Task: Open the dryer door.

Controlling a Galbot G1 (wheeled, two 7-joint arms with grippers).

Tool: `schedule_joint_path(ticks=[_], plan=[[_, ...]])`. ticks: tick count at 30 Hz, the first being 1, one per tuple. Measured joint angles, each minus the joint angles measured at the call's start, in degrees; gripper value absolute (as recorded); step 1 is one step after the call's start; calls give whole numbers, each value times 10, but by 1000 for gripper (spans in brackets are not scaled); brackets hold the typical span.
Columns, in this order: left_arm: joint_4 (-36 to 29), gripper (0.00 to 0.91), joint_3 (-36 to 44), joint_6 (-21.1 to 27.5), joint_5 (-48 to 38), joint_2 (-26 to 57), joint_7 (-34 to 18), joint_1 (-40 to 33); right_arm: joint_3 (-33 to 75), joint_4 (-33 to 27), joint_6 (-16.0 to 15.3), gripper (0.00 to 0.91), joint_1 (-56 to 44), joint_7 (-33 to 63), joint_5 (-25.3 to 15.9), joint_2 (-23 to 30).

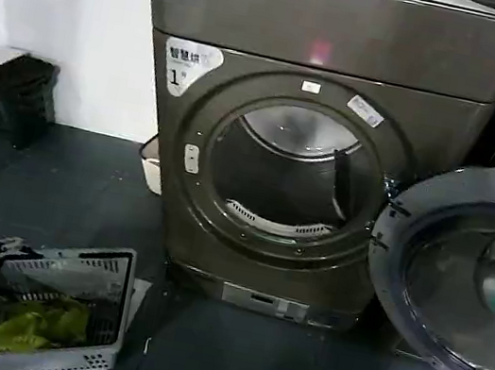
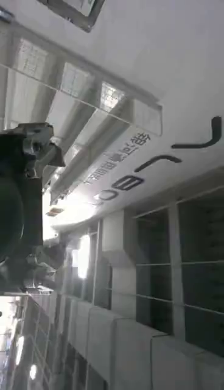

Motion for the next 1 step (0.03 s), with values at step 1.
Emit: schedule_joint_path(ticks=[1], plan=[[1, 907, 0, -1, 1, 0, 1, 0, 0, 0, 0, 907, 0, 0, 0, 0]])
